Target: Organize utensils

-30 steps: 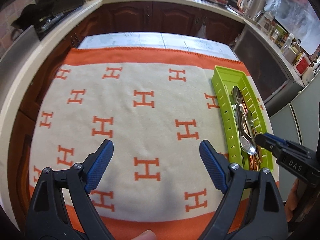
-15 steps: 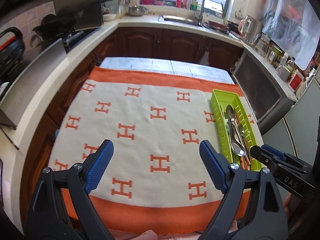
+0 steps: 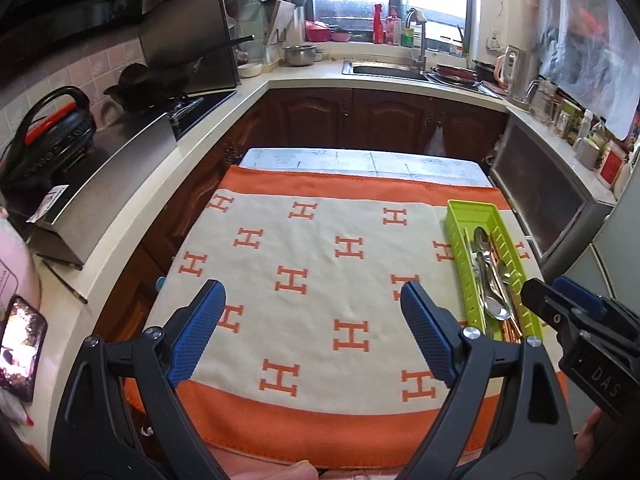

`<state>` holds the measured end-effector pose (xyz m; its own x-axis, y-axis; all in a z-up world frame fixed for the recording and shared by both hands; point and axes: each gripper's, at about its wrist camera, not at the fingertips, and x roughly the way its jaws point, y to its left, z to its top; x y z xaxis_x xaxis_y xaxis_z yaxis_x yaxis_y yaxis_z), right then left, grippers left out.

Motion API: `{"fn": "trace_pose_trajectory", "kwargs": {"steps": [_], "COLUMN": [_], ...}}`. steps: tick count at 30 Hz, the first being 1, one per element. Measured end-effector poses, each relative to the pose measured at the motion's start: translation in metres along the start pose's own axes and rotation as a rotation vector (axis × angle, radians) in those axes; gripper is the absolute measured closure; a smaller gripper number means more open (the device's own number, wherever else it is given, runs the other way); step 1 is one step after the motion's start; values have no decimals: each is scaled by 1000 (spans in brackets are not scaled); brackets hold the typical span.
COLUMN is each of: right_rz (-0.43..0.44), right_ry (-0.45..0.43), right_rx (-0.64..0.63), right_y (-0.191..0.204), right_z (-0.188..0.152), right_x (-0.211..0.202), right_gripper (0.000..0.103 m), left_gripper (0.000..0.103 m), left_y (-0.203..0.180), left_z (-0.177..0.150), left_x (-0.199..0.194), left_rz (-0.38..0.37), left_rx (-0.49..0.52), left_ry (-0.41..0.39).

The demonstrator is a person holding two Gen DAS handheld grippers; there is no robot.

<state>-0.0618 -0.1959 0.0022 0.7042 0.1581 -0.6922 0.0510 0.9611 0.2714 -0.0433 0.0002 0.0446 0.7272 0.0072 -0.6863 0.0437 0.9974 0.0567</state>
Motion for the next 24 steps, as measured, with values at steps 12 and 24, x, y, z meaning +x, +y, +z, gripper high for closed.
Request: {"fn": "trace_pose_trajectory", "kwargs": {"steps": [12, 24], "right_rz": [19, 36], "right_ry": [-24, 3], "right_rx": [-29, -21], "right_y": [14, 17], "right_z": [-3, -8], "right_x": [-1, 10], "right_gripper": [52, 52], "left_gripper": [15, 15], "left_y": [-7, -8], "left_z": [-4, -5], "left_x": [11, 17], "left_rz": [-24, -27], "left_rx": [25, 34], "left_ry": [5, 15]}}
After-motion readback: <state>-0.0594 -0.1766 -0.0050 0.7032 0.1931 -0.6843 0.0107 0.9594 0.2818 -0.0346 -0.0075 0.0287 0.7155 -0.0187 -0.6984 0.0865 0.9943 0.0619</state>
